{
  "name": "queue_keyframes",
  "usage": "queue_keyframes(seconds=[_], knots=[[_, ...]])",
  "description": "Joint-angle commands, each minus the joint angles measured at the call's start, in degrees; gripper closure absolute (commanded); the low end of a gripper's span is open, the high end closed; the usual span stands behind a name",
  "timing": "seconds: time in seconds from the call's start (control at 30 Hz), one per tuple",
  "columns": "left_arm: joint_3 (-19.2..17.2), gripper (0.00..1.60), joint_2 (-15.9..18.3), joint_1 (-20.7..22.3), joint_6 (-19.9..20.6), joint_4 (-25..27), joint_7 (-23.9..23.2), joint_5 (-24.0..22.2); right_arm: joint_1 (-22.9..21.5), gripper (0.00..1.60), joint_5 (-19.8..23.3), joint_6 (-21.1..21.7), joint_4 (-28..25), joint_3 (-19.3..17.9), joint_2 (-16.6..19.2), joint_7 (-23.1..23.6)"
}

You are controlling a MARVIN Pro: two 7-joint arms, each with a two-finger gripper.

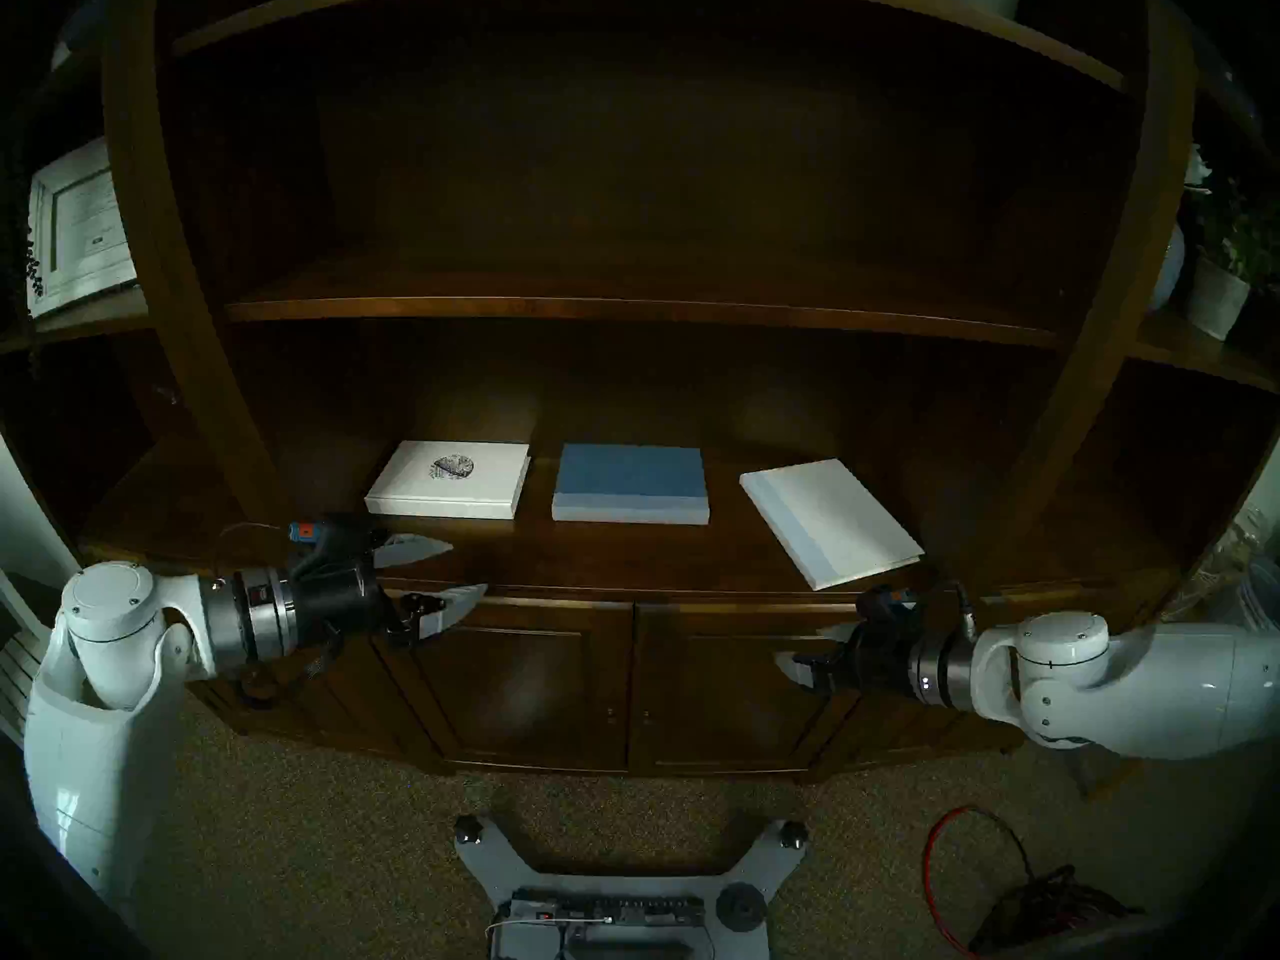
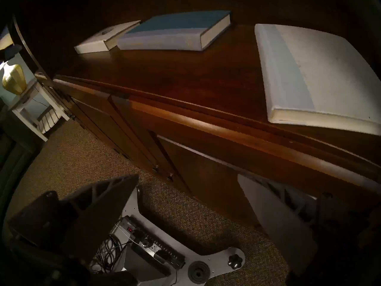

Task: Close the books and align them horizontally on the shelf

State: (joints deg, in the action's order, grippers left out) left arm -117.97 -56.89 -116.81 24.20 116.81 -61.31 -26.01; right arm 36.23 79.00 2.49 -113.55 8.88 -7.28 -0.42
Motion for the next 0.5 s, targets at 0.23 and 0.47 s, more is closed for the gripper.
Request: queue_keyframes(seconds=[0.23,0.47], knots=[[3.2,0.00,1.7,3.6,-14.6,-9.5,-9.1,1.5,-1.5,0.00,0.0,-0.4,-0.1,-1.3,0.0,0.0],[6.6,0.00,3.7,6.7,-20.0,-14.2,-7.6,0.3,-1.6,0.00,0.0,-0.4,-0.1,-1.3,0.0,0.0]])
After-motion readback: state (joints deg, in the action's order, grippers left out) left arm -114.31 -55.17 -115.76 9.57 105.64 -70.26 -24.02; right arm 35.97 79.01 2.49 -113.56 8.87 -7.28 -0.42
